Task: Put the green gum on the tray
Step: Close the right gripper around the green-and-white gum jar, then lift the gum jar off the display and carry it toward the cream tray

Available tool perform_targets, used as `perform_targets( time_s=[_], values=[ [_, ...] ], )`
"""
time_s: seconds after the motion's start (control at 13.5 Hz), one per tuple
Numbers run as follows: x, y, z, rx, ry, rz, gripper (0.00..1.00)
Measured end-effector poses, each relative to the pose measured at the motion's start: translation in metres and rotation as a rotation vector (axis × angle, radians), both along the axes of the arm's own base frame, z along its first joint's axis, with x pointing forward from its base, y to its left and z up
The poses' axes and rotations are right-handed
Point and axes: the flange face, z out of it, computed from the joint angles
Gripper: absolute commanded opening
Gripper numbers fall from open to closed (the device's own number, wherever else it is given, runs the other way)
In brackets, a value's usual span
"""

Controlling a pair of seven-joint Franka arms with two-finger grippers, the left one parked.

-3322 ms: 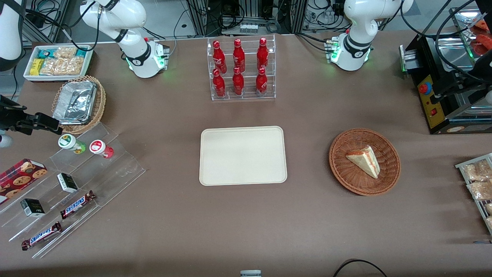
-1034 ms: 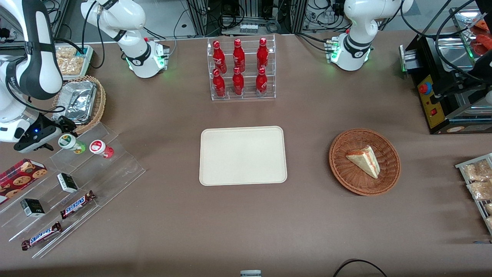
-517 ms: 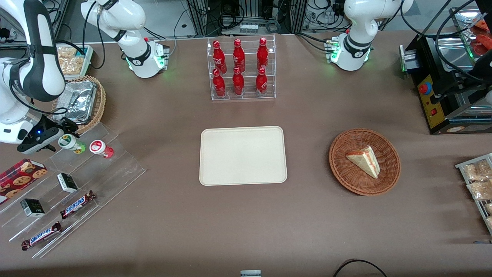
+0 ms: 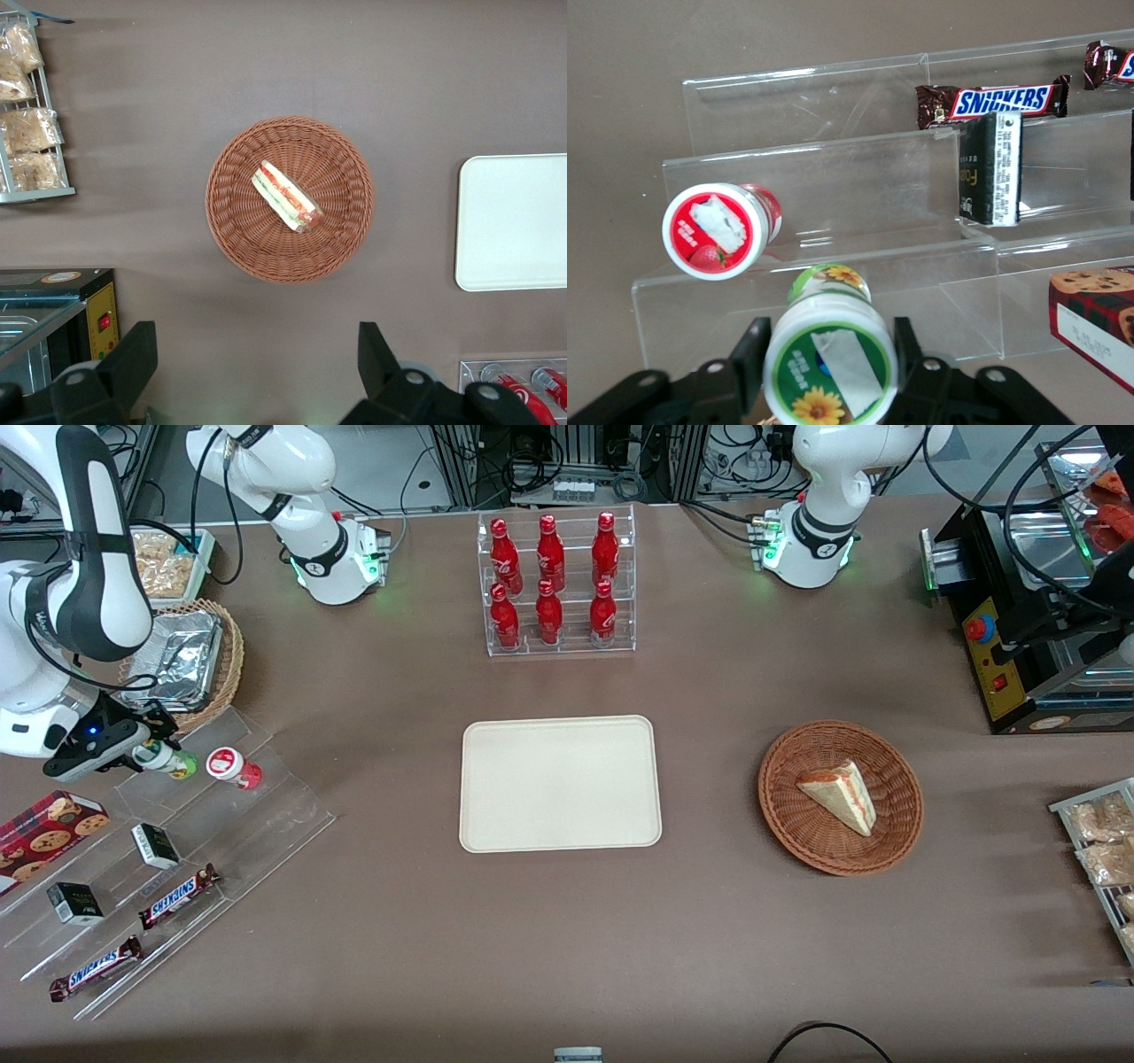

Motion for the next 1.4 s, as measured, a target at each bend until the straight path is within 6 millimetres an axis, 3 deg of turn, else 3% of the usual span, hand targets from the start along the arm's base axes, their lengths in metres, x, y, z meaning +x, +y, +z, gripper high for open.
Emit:
perform_targets(
  time_s=[0.3, 0.44, 0.66, 0.81, 1.03, 1.4],
  values=[
    [0.001, 0.003, 0.001, 0.001, 0.003, 0.006, 0.0],
    [0.005, 0.004, 0.011, 0.005, 0.016, 0.01, 0.0],
    [0.014, 0.008, 0.052, 0.019, 0.056, 0.023, 0.0],
    [0.022, 0.021, 0.078, 0.024, 0.069, 0.027, 0.0],
    [0.034, 0.071, 0.109, 0.034, 0.115, -0.008, 0.0],
    [0.039, 0.204, 0.146, 0.02, 0.153, -0.121, 0.0]
  ],
)
